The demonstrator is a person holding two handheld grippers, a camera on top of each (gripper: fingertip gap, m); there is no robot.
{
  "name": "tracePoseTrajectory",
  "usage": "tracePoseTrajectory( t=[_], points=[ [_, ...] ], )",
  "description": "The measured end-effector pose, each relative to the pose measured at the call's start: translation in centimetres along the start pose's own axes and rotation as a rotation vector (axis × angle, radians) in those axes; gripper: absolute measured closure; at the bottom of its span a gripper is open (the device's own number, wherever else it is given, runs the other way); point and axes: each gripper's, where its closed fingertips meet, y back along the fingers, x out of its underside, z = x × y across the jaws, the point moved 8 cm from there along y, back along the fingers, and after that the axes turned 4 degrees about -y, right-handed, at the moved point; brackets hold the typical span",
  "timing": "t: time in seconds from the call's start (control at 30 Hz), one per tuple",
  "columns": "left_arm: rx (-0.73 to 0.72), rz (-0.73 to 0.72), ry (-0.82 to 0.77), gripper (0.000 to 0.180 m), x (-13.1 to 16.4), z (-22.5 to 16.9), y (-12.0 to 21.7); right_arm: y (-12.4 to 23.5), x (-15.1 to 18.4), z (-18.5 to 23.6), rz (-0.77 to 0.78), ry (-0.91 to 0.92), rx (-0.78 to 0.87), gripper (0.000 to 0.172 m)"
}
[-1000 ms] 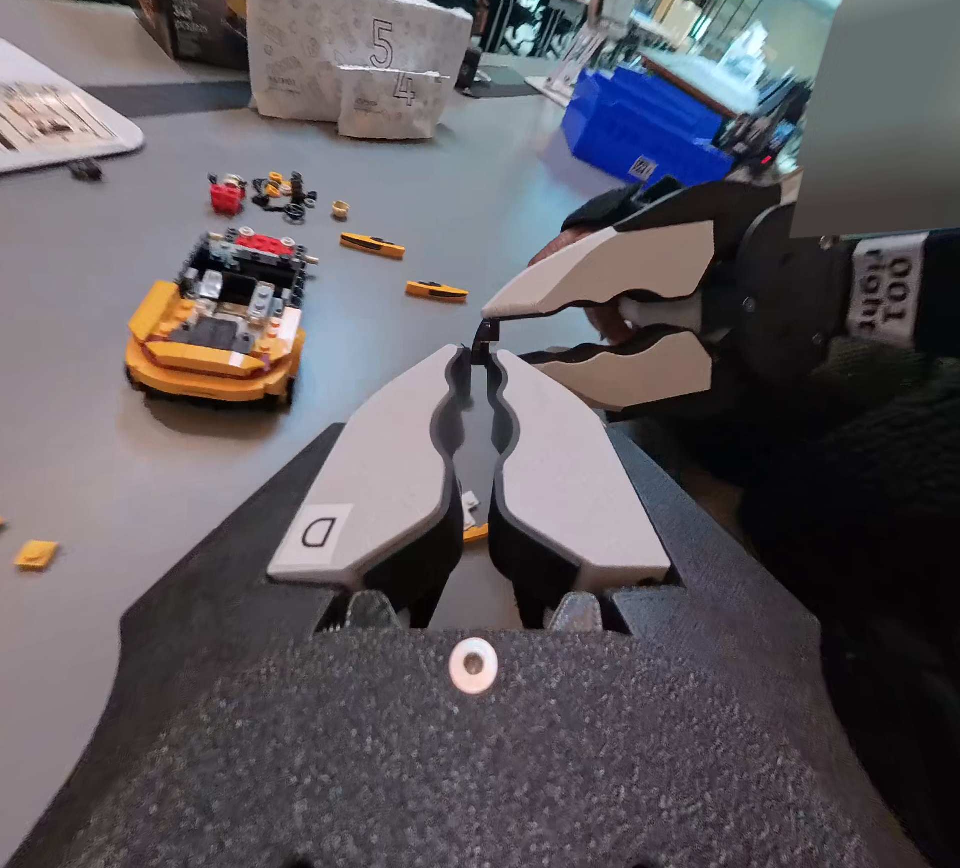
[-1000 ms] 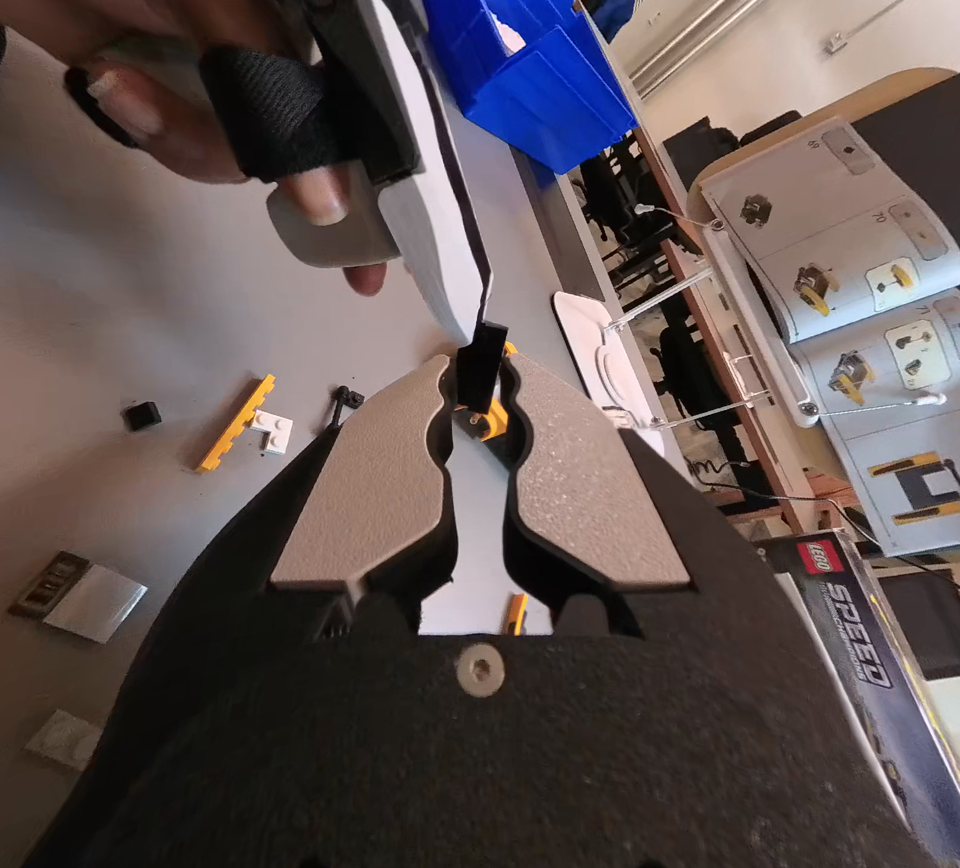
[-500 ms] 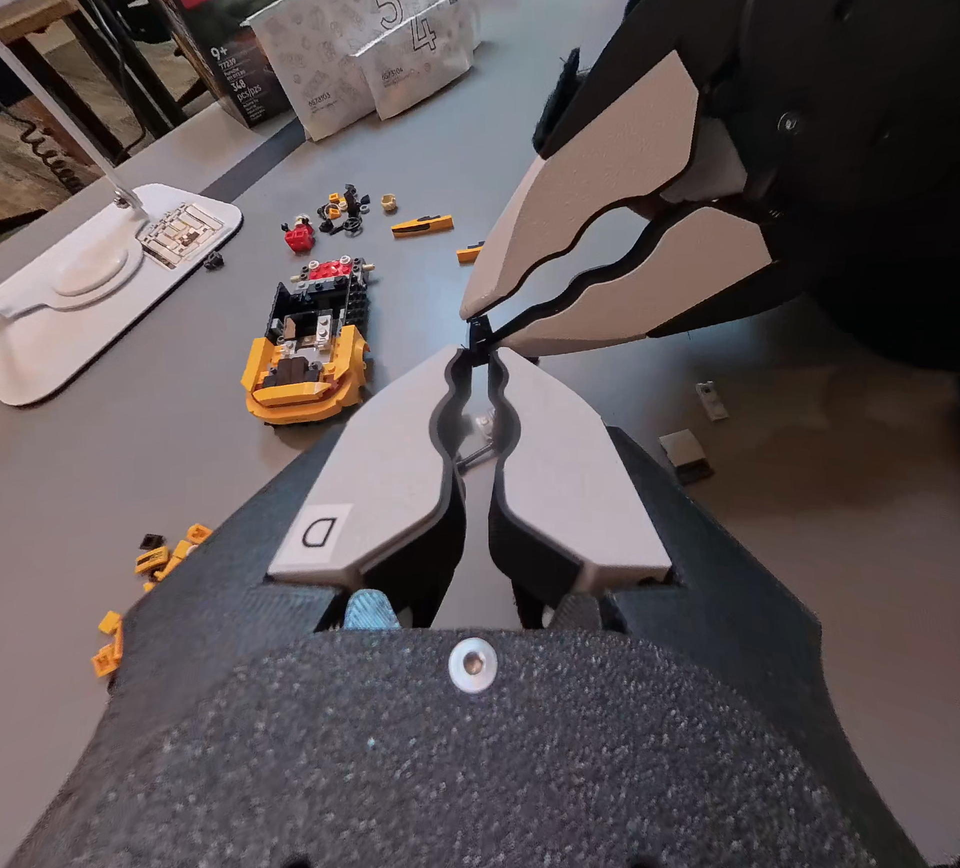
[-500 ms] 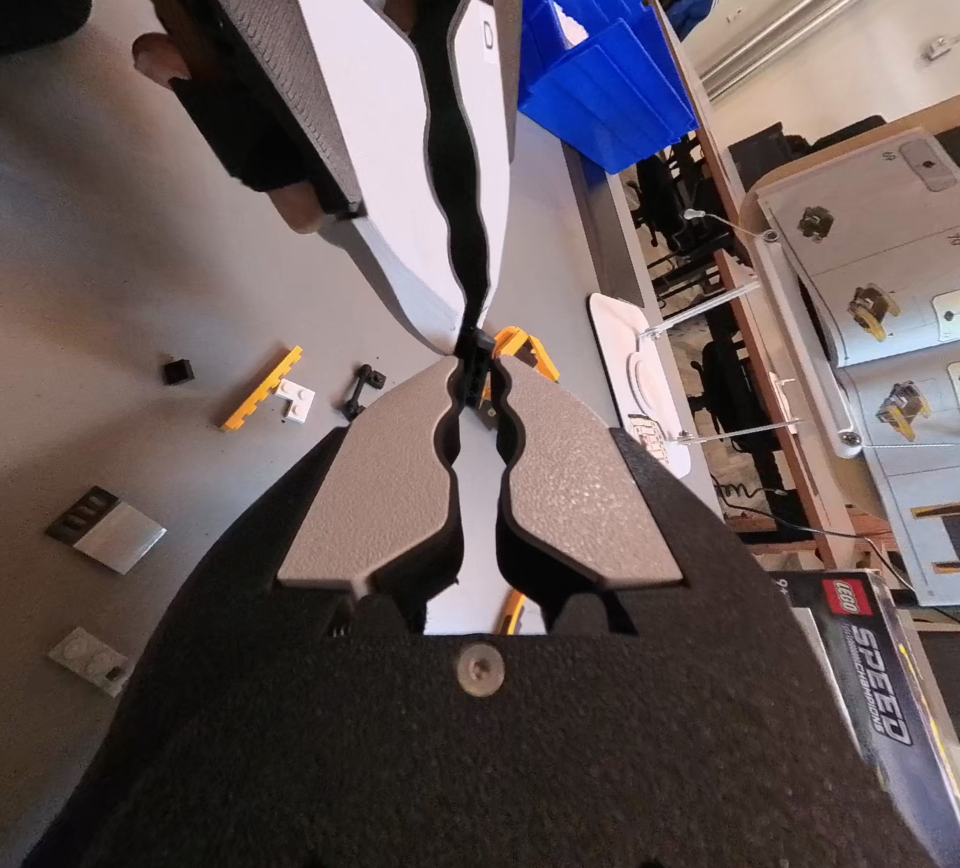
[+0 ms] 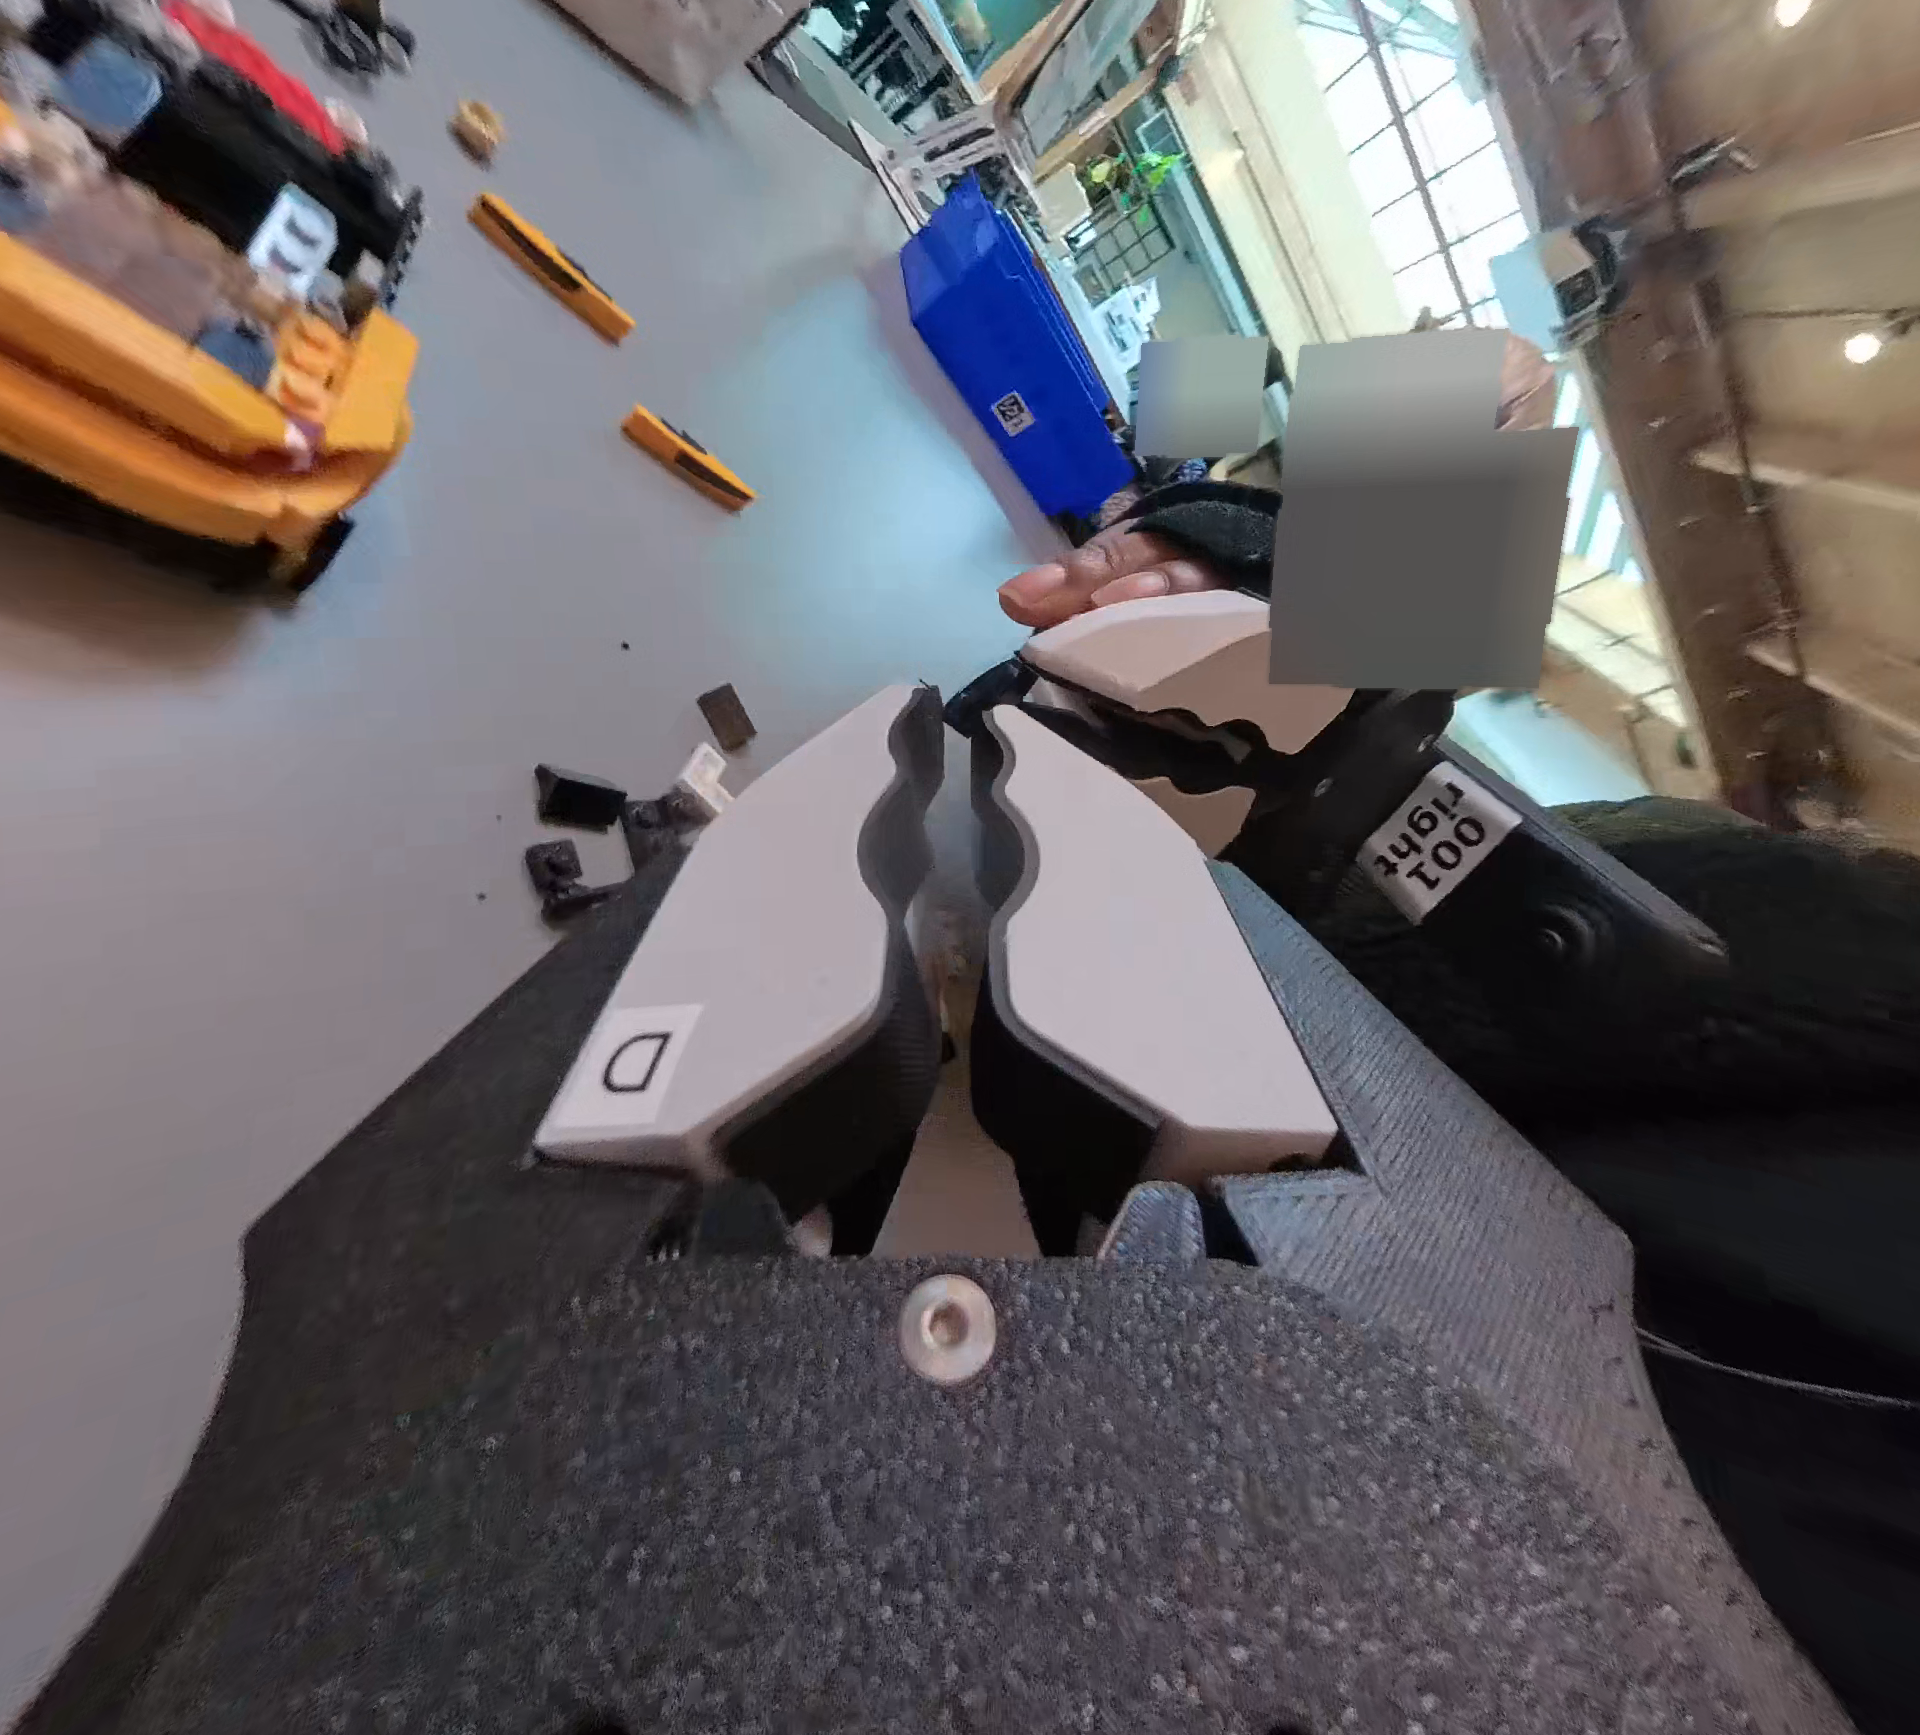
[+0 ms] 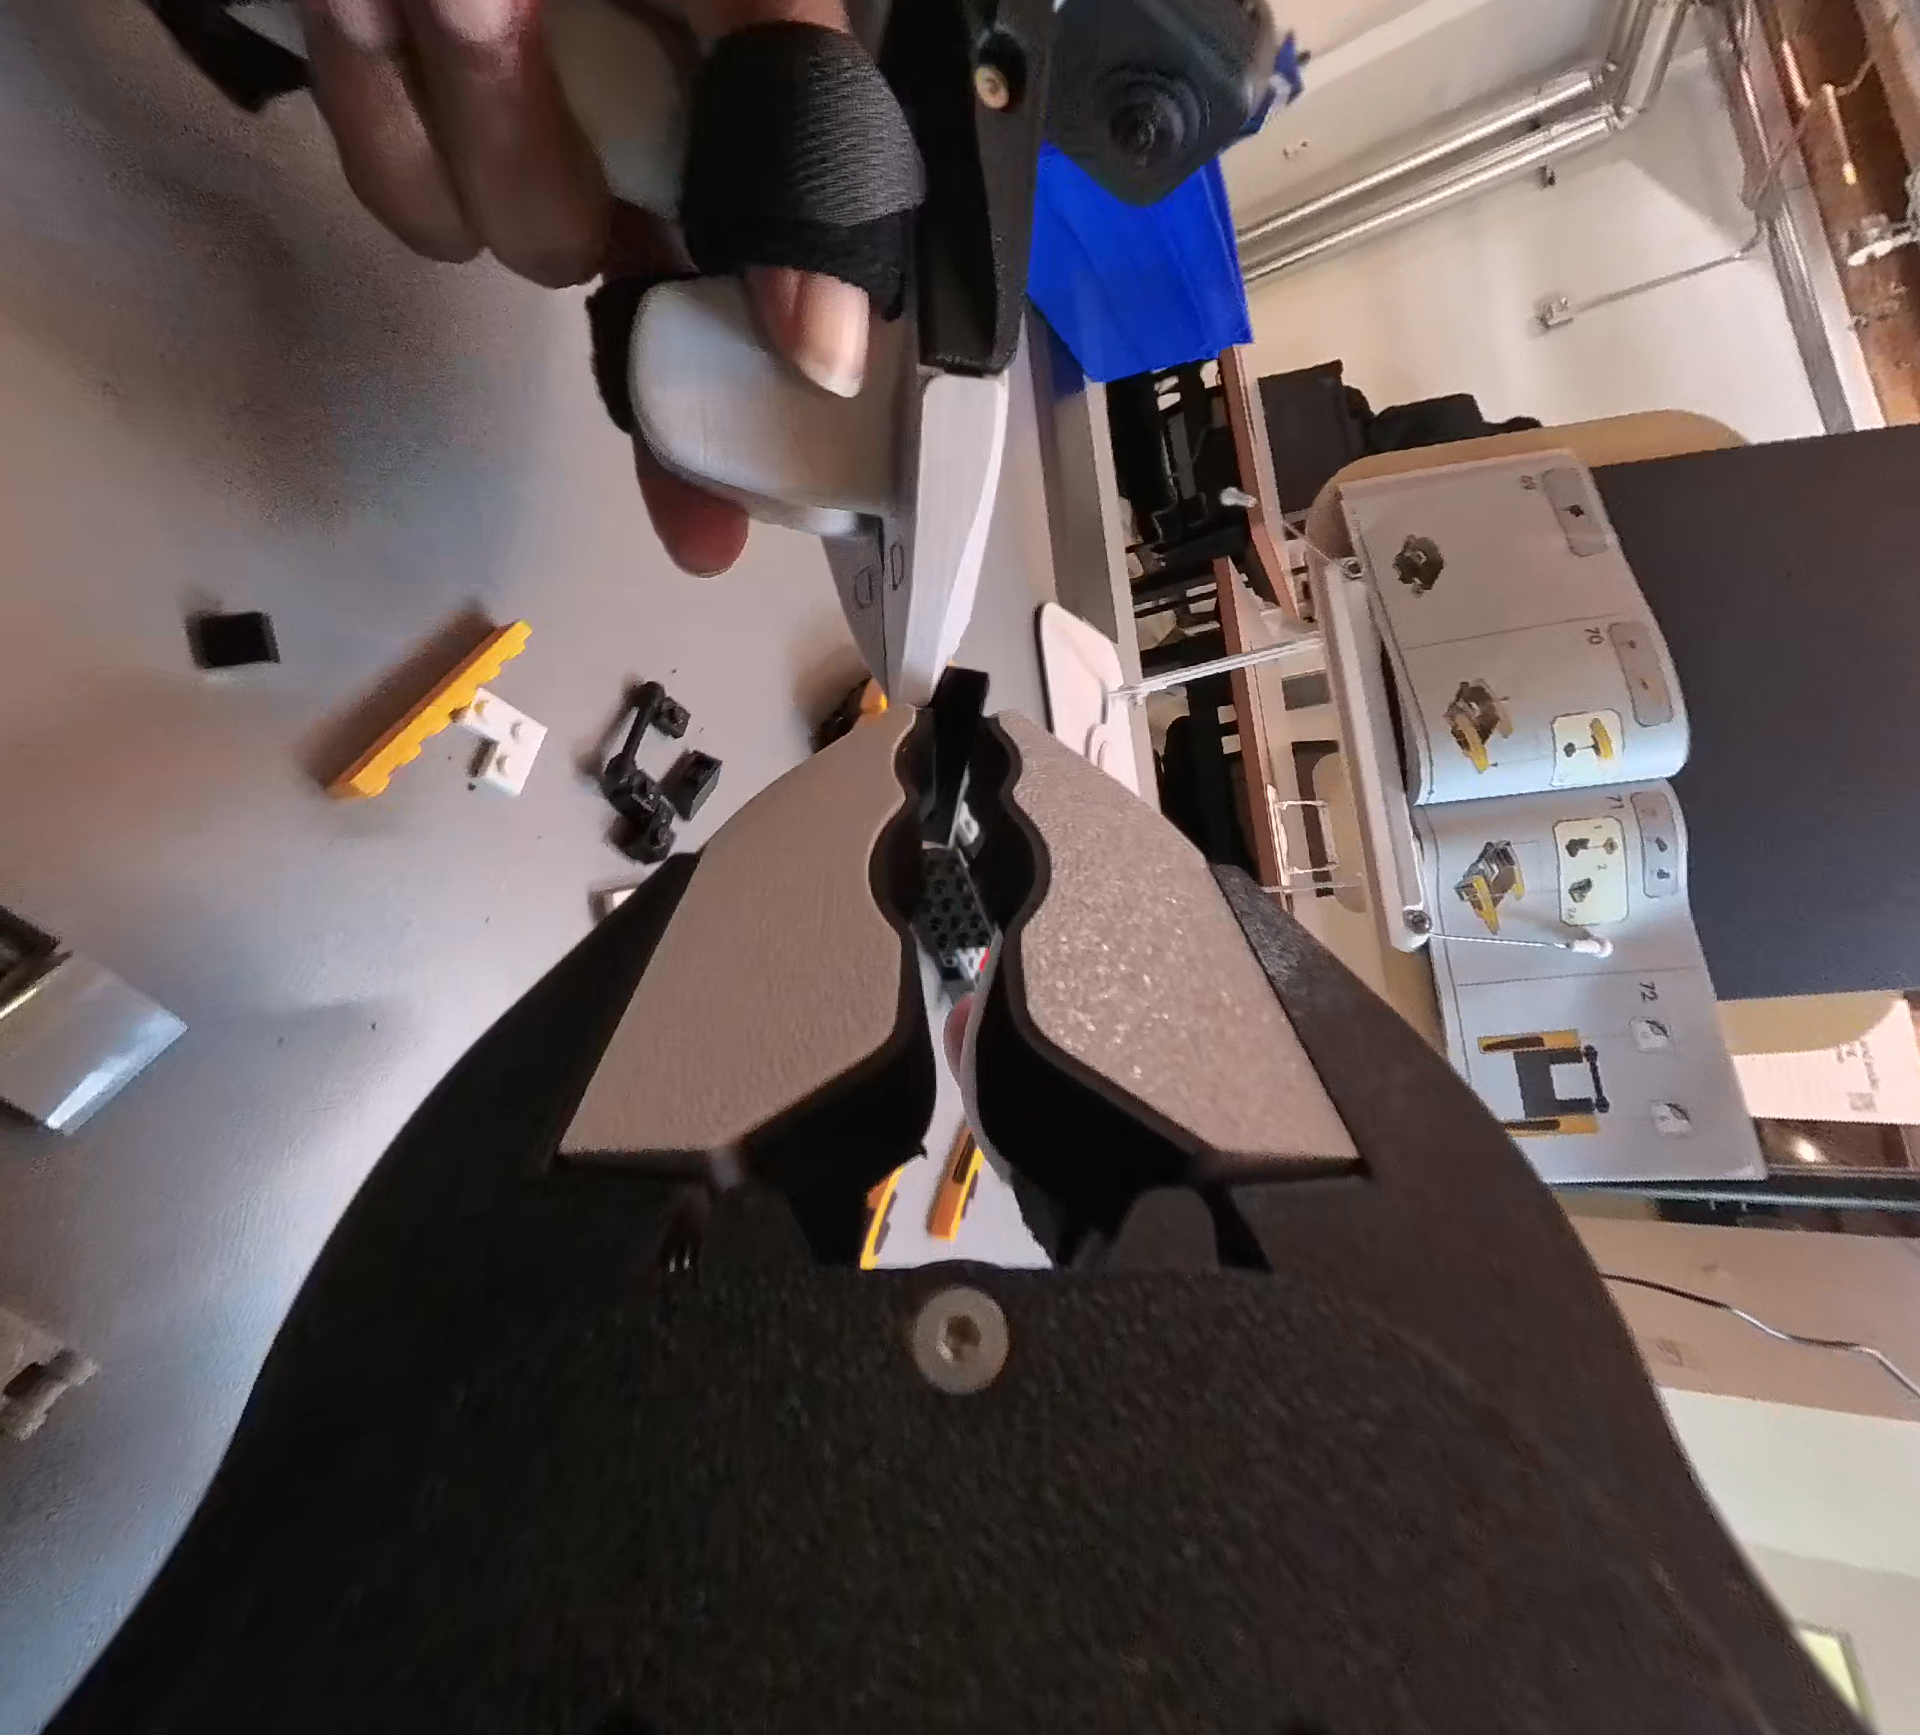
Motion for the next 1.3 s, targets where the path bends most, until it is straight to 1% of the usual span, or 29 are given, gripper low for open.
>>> tracePoseTrajectory(
  t=[0.2,0.23,0.27,0.3,0.33,0.37,0.4,0.47,0.53,0.57,0.6,0.7,0.77,0.87,1.03,1.13,1.17,1.23,1.3],
  points=[
    [0.036,0.018,0.069,0.175,0.5,0.8,-0.5,1.5,-0.7,0.6,0.007,0.019,-0.036,0.167],
    [0.023,0.021,0.062,0.175,0.5,1.0,-0.5,1.8,-0.9,0.8,-0.001,0.024,-0.045,0.168],
    [-0.088,-0.031,0.052,0.175,0.2,2.2,-0.1,2.6,-2.2,1.0,-0.134,0.015,-0.082,0.169],
    [-0.059,-0.053,0.139,0.174,-0.4,3.0,0.5,3.3,-3.9,1.4,-0.186,0.017,-0.11,0.169],
    [-0.05,-0.061,0.114,0.174,-0.7,2.8,0.8,3.4,-4.6,1.7,-0.214,0.028,-0.113,0.17],
    [-0.08,-0.028,-0.009,0.174,-0.7,1.5,0.7,2.8,-3.4,1.6,-0.175,-0.012,-0.134,0.171],
    [-0.075,-0.021,-0.076,0.174,-0.8,0.6,0.4,2.4,-1.7,1.1,-0.133,-0.035,-0.123,0.172],
    [-0.048,-0.057,-0.038,0.174,-1.1,0.6,0.6,2.3,-0.8,-0.2,-0.14,-0.11,-0.083,0.172],
    [-0.056,-0.063,-0.046,0.174,-1.2,0.5,0.8,1.5,-0.1,-1.0,-0.11,-0.185,-0.054,0.17],
    [-0.06,-0.058,-0.056,0.174,-1.1,0.4,0.8,1.0,0.3,-1.1,-0.083,-0.229,-0.065,0.157],
    [-0.058,-0.058,-0.057,0.174,-1.0,0.2,0.7,0.6,0.5,-1.1,-0.067,-0.276,-0.08,0.152],
    [-0.076,-0.031,-0.091,0.174,-0.7,-0.1,0.3,-0.1,0.6,-1.2,-0.054,-0.368,-0.106,0.15],
    [-0.105,-0.015,-0.138,0.174,-0.6,-0.5,0.1,-0.6,0.8,-1.0,-0.03,-0.37,-0.122,0.157],
    [-0.153,0.014,-0.234,0.174,-0.6,-1.1,0.1,-0.7,0.8,-0.9,-0.037,-0.385,-0.145,0.162],
    [-0.272,0.101,-0.497,0.173,-0.2,-2.3,-0.1,-1.2,0.6,-0.5,-0.03,-0.39,-0.209,0.16],
    [-0.309,0.14,-0.587,0.173,0.1,-2.7,-0.2,-1.2,0.7,-0.3,-0.039,-0.382,-0.219,0.162],
    [-0.309,0.143,-0.587,0.173,0.2,-2.8,-0.3,-1.1,0.7,-0.4,-0.049,-0.369,-0.206,0.163],
    [-0.288,0.131,-0.534,0.173,0.0,-2.7,-0.3,-1.0,0.6,-0.5,-0.044,-0.333,-0.178,0.164],
    [-0.239,0.107,-0.415,0.174,-0.2,-2.3,-0.3,-0.9,0.4,-0.4,-0.039,-0.267,-0.127,0.165]
  ],
)
